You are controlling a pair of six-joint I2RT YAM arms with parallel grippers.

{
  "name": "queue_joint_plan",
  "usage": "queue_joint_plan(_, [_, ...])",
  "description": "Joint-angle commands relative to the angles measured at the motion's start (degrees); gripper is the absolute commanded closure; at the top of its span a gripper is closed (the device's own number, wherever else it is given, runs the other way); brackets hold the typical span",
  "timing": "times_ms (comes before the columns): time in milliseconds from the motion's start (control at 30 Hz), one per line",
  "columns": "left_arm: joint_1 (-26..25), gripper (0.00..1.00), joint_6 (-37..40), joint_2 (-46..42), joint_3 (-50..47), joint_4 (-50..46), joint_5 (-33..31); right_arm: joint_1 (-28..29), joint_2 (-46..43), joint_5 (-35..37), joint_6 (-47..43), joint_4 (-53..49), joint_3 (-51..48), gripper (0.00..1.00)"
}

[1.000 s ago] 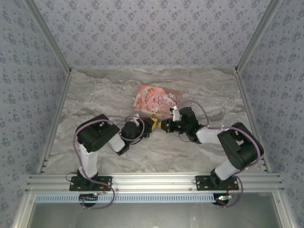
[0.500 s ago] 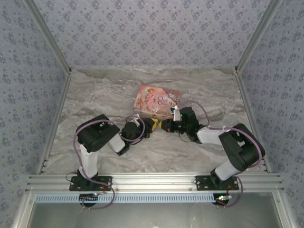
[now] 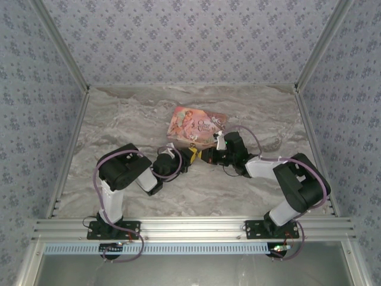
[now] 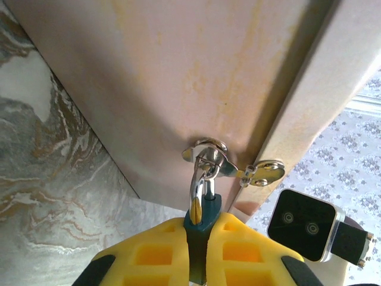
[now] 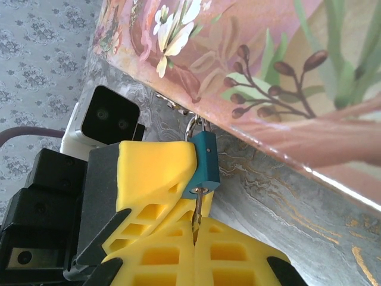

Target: Unlock the padlock with the key

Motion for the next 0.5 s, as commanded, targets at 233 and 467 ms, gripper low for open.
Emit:
queue_joint_plan(233, [-1.92, 1.0, 1.0, 1.56, 0.35, -0.77, 2.66, -0.08, 1.03, 0.03, 0.24, 4.2, 8.36, 1.0])
queue_joint_plan(467, [-1.75, 1.0, 1.24, 1.38, 0.18, -0.64, 2.45, 0.04, 0.96, 0.03, -0.64, 2.51, 6.05, 1.0])
